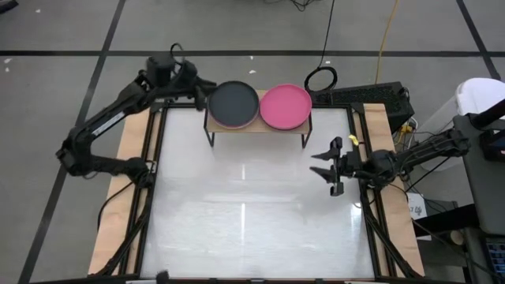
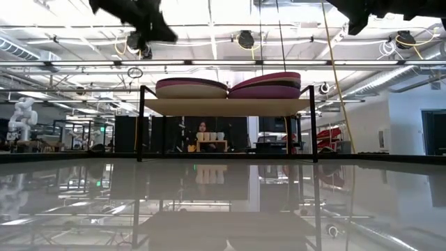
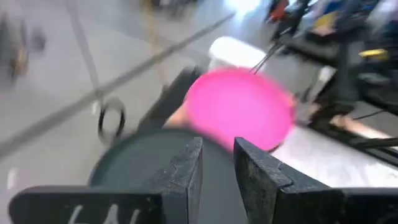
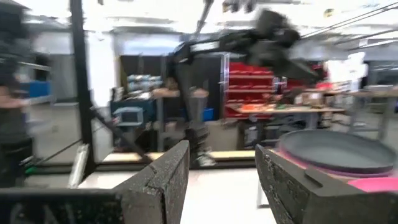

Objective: Place and stack plates onto a shelf
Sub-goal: Return to Home Position

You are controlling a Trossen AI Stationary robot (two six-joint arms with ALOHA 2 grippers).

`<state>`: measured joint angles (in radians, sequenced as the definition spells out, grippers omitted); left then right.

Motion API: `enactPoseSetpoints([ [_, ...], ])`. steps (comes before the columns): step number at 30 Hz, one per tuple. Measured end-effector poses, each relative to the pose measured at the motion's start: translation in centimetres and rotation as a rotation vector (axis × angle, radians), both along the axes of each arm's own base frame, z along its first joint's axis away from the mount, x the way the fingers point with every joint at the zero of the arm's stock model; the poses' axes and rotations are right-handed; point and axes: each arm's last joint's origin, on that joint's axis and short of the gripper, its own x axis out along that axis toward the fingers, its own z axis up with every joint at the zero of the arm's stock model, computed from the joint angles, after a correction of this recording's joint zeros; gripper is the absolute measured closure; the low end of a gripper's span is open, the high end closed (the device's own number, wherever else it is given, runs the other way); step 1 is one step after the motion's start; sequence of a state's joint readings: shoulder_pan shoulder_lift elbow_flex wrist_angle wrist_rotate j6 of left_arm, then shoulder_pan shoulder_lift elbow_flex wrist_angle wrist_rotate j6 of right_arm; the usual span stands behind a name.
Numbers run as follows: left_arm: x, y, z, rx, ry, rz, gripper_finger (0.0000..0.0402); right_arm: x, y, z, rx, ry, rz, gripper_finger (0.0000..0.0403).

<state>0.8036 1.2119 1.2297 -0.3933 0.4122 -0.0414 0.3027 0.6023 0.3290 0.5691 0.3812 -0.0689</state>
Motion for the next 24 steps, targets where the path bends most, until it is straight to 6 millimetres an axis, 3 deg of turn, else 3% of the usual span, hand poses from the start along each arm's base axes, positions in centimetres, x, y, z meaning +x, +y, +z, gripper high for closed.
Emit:
enactPoseSetpoints([
  [8, -1.9, -8.8, 5.2, 0.275, -0.197, -0.22, 0.0323, -2.5, -1.0, 1.7, -0.068, -0.101, -0.055, 0.0239],
  [13, -4.6, -12.6, 5.4, 0.343, -0.257, -0.249, 0.0323, -4.5, -1.7, 3.1, -0.11, 0.001, -0.064, 0.024],
  [18, -6.8, -14.8, 2.1, 0.333, -0.293, -0.316, 0.0323, -6.4, -2.3, 3.3, -0.131, 0.158, -0.05, 0.0263],
  [24, -8.1, -16.1, -4.7, 0.352, -0.398, -0.375, 0.0323, -6.7, -2.3, 0.0, -0.106, 0.206, -0.043, 0.0311],
])
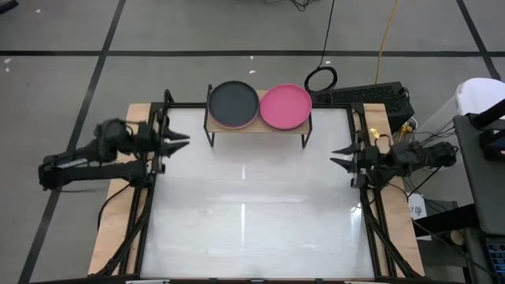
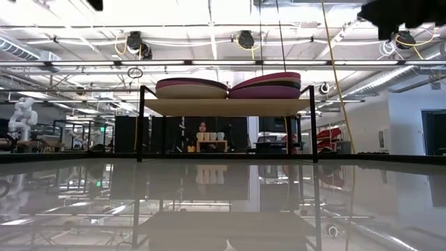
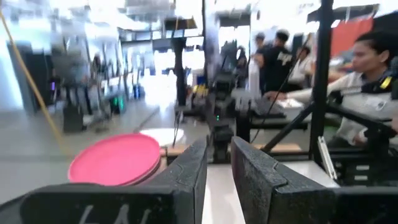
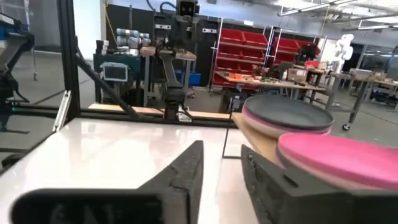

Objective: Place and stack plates onto a shelf
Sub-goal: Return to Home Position

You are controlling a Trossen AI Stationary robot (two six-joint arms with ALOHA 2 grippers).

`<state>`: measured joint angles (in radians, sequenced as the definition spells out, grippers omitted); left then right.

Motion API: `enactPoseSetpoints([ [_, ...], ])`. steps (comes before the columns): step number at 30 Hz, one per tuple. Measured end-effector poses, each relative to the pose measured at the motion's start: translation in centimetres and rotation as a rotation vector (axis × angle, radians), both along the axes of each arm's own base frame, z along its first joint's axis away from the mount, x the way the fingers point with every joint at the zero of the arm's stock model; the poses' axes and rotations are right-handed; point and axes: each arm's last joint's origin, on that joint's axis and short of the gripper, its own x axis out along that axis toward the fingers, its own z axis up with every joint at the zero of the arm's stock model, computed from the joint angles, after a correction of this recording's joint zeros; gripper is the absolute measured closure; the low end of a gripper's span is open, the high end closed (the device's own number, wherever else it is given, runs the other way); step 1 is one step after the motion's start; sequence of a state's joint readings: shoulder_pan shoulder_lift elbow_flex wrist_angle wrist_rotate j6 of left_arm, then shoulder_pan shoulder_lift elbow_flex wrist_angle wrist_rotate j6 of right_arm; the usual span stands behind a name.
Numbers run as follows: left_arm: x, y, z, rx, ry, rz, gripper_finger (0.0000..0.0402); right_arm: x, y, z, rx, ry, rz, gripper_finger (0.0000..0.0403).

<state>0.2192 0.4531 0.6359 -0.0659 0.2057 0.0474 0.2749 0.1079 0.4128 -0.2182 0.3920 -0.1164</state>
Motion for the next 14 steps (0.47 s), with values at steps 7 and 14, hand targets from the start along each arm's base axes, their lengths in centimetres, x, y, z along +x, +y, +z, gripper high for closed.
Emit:
enactPoseSetpoints([
  [7, 0.3, -0.2, -7.6, -0.016, -0.082, -0.031, 0.0323, 1.7, 0.5, -5.6, -0.014, -0.029, 0.003, 0.0374],
  [14, 0.1, -0.2, -13.0, -0.096, -0.082, -0.044, 0.0323, 1.9, 0.5, -7.2, 0.018, -0.092, 0.004, 0.0399],
])
